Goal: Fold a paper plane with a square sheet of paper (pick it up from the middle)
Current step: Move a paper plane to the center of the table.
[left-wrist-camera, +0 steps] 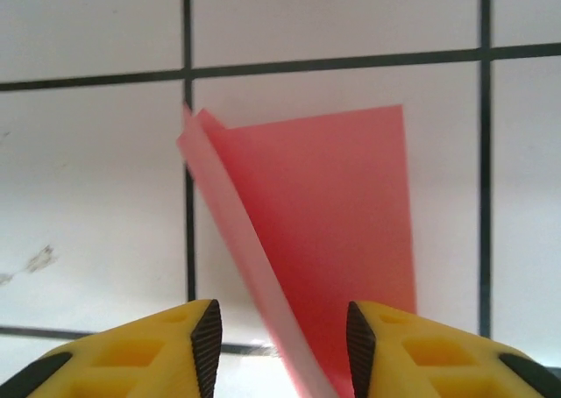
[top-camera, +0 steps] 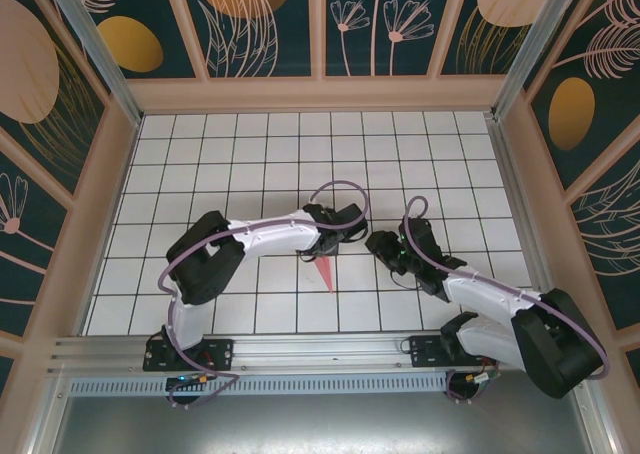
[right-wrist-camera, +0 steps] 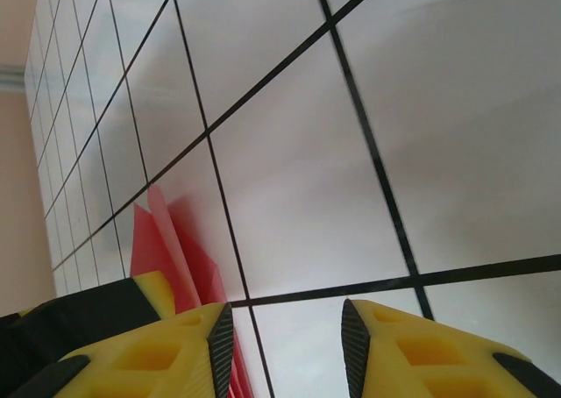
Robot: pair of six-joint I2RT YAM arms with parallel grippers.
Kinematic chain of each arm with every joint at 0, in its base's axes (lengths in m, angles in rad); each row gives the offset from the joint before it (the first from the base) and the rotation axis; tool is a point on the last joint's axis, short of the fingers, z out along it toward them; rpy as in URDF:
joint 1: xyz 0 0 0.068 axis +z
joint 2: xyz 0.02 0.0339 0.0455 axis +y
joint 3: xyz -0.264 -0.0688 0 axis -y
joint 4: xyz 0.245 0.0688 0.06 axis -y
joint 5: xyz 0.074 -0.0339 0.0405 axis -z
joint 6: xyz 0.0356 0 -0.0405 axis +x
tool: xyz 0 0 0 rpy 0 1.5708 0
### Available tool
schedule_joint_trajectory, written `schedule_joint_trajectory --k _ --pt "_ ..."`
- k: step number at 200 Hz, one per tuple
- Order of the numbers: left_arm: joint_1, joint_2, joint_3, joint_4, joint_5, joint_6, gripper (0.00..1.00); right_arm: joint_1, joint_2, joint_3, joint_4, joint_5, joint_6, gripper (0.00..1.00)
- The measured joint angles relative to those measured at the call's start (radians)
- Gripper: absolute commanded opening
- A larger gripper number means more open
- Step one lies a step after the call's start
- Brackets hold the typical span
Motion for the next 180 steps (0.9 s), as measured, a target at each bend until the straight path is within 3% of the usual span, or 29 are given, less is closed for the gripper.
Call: schedule_joint_trajectory --k 13,46,66,126,180 --pt "0.0 -0.029 -0.025 0.011 0.0 -0.003 0.24 0.0 0.027 0.006 0.019 -0.027 -0.017 0.41" --pt "0.0 -0.077 -0.067 0.049 -0.003 -0.009 0.16 0.027 0.11 0.063 0.047 -0.083 -0.068 0.48" --pt "0.003 -0.114 -0.112 0.085 -0.003 -0.011 0.04 0.062 0.181 0.105 0.081 -0.122 -0.096 0.51" --pt "0.023 -0.272 -0.279 0.213 0.013 -0.013 0.05 0.153 0.387 0.198 0.161 -0.219 -0.118 0.52" --pt "0.035 -0.293 -0.321 0.29 0.038 -0.021 0.04 0.196 0.463 0.228 0.24 -0.278 -0.11 0.52"
